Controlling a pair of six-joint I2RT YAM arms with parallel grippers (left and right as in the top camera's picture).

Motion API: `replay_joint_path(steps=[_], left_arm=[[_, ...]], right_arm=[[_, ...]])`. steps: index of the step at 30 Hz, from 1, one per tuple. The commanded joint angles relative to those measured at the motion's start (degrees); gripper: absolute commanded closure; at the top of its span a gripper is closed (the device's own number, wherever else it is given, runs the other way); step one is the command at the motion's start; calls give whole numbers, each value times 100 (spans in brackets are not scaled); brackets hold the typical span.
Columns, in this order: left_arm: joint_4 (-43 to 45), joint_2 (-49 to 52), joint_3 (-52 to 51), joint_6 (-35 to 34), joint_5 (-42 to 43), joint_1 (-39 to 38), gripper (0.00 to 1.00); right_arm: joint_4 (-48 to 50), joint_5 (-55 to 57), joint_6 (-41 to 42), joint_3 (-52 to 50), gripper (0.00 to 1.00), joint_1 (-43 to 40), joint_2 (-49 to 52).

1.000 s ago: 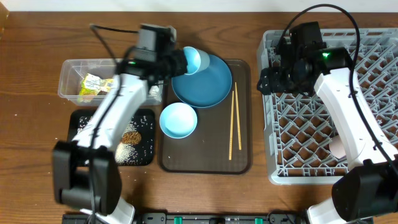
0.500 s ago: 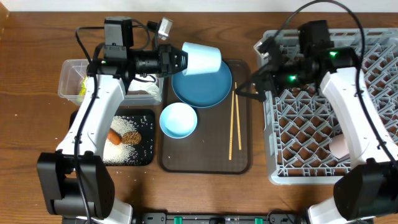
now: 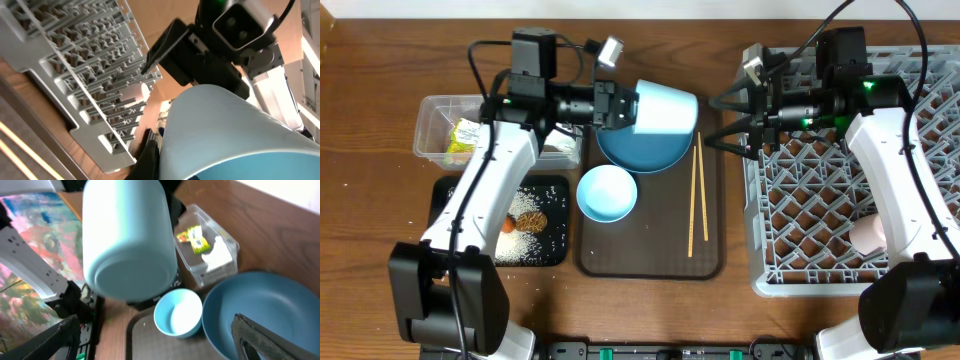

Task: Sort waste into correct bins and load items into the dishwasher rack
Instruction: 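Lift and tilt the light-blue cup toward the right gripper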

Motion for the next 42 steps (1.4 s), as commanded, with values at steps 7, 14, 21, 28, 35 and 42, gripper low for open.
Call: replay_joint_path(steps=[7,14,21,28,35,42], left_arm=[[28,-57,70,94,-28,-28,94],[26,-57,70,94,-26,-28,94],[26,-57,70,96,-26,-28,94],[26,-57,70,96,-28,-28,94],[26,-57,70,98,-28,-28,94],[26,-57,70,101,-31,-28,94]], right_arm=[[260,-835,-168,20,11,144,-59],[501,-490,-166,20,11,560,-59],[951,-424,-164,20,15,874,-59],[1266,-424,-7,20,25,984,-59],[1401,-424,9,20,28,1027,-59],[1482,-422,7,20,39,1139,-59]])
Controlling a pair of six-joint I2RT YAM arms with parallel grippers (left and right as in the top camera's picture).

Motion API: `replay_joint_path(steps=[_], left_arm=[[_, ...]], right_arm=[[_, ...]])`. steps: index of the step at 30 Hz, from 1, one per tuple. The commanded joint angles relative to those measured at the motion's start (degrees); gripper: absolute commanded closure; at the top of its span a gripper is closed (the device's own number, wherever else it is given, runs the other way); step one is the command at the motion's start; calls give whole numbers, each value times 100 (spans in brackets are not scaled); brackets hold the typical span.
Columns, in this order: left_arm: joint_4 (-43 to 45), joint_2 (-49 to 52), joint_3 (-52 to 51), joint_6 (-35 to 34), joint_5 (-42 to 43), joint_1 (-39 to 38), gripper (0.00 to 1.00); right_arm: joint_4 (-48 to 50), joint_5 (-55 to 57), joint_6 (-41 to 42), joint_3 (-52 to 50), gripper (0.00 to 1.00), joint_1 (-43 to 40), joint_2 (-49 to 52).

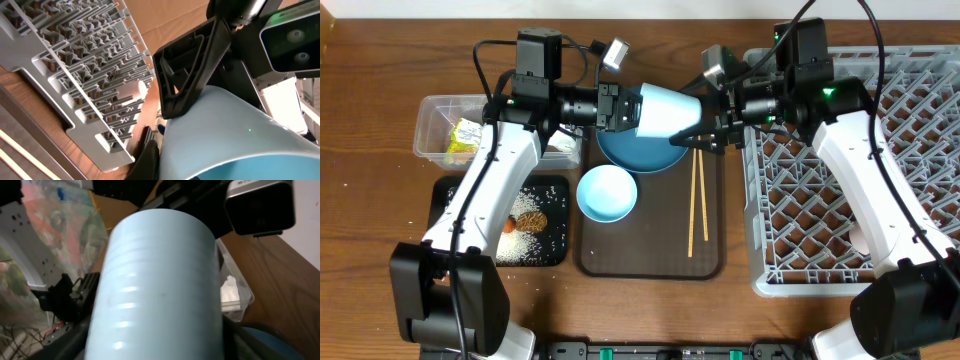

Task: Sort waste into correct bins and load items into the dishwasher rack
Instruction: 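Lift and tilt the light-blue cup toward the right gripper, then grasp the light-blue cup with the right gripper and release the left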

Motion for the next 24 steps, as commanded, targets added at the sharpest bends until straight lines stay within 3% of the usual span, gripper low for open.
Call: replay_joint_path(steps=[1,5,9,10,14,19,24], left_arm=[[35,-57,70,44,-101,13,94],[33,-57,68,63,-101,13,94],[33,-57,68,114,-125,13,92],[33,-57,68,129,-133,13,88],[31,-57,55,133,-304,13,73],[7,-57,26,181,-632,15,71],[-2,-57,26,214,-1008,15,71]], right_arm=[[15,-380,13,20,43,225,-59],[144,-380,13,20,58,225,-59],[208,-380,15,20,64,225,-59],[208,-380,15,20,66,223,-59],[208,-376,79,20,69,221,-59],[210,-258,160,20,70,219,-59],[249,595,935,20,73,184,-59]])
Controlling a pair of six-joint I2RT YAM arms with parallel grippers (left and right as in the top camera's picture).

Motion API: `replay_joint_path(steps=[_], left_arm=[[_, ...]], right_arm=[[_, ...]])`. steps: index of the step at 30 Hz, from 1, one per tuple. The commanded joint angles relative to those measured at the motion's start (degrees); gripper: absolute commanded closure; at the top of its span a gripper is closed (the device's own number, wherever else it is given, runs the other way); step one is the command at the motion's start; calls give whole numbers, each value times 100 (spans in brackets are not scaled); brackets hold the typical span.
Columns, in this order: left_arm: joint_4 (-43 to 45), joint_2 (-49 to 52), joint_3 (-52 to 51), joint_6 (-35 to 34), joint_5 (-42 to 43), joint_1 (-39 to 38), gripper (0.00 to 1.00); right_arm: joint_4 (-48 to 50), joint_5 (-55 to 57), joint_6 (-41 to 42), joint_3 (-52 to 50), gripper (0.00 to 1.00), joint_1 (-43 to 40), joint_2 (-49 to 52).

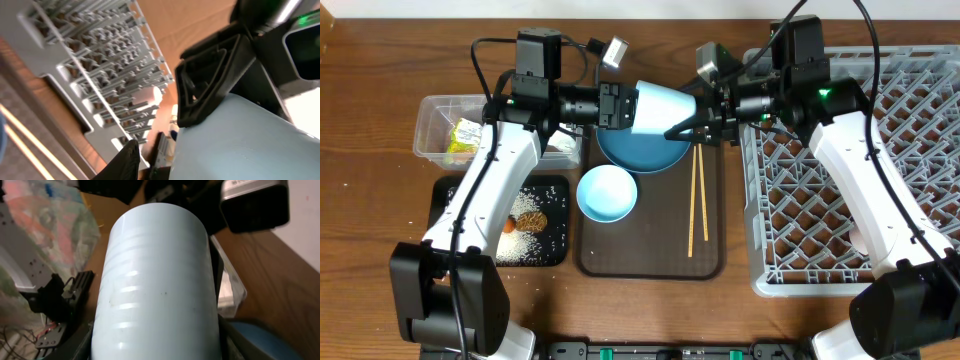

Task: Sort waste into correct bins and load items into the dishwasher rack
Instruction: 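Grasp the light-blue cup with the right gripper and release the left, then carry the light-blue cup right and lower it into the rack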

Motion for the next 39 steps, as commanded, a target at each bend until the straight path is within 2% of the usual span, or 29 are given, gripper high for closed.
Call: replay_joint_path(steps=[1,5,12,16,20,26,30,39], left_arm=[[-9,-57,26,39,-544,4,70],[-205,-57,24,39,-1196,4,70],[-1051,-57,24,42,-2809,4,71],[-1303,-57,24,61,-3294,4,71],[-1316,-57,24,85,-3307,4,71],[-1316,-57,24,85,-3307,4,71],[-1316,-57,24,85,-3307,4,71],[-1318,-57,24,85,-3309,4,71]], right_arm=[[-4,326,592,20,73,105,-59],[-11,669,951,22,74,33,-74],[-118,1235,1657,22,76,-229,-170],[-428,2031,2107,22,79,-431,-361],[-876,2994,2435,22,80,-656,-739],[-2118,4835,2804,22,82,-1025,-1497],[-2979,5949,3128,22,91,-1375,-1871],[-4188,6472,3272,22,94,-2481,-1838]])
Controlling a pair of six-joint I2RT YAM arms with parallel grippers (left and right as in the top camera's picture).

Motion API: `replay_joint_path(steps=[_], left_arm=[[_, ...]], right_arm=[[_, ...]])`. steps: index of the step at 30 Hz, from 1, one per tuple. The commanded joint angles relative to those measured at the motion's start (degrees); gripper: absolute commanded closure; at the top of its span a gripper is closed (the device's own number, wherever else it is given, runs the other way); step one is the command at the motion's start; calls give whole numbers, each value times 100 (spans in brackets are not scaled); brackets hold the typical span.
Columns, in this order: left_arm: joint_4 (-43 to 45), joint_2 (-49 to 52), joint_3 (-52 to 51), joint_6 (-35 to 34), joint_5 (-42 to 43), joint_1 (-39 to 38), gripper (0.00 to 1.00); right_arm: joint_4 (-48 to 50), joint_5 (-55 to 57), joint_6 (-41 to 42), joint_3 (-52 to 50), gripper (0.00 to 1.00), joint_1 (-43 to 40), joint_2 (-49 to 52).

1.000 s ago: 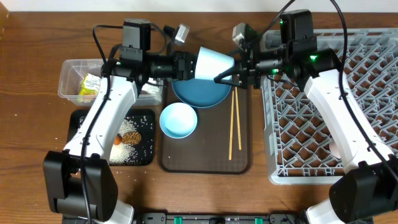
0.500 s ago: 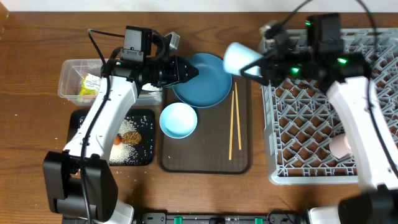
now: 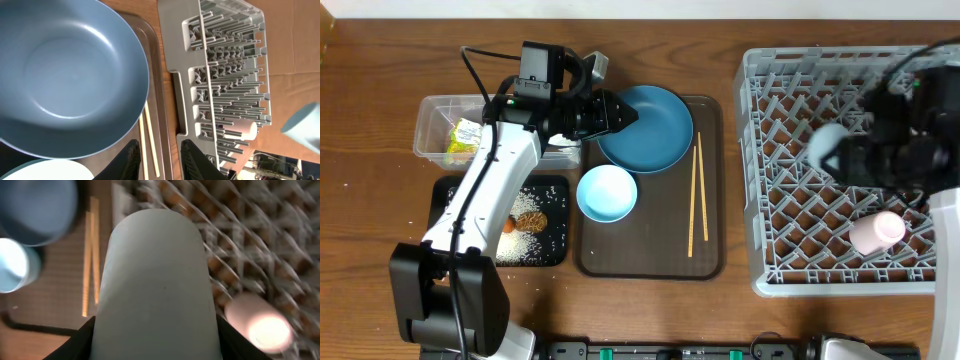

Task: Sort waste into correct bins and load items into the dishwasher rack
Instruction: 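Carry the light-blue cup right and lower it into the rack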

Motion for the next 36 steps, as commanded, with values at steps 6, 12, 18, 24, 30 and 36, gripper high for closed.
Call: replay_joint_path(steps=[6,12,18,24,30,36], left_arm=[[-11,-42,28,81,-164,13,72],[-11,-42,28,81,-240,13,71],[-13,-42,28,81,-243,15,71],[-11,-42,28,81,-243,15,71],[-11,-42,28,79,-271,15,71],[-11,-42,28,79,-374,15,71]], right_arm=[[-448,457,378,26,95,-321,426],[-986,570,472,24,97,-295,859],[-1176,695,542,-15,99,-297,1167],[-1121,778,647,-435,99,-297,1233],[-752,490,645,-927,99,-295,1237],[-562,376,647,-1191,99,-295,1237]])
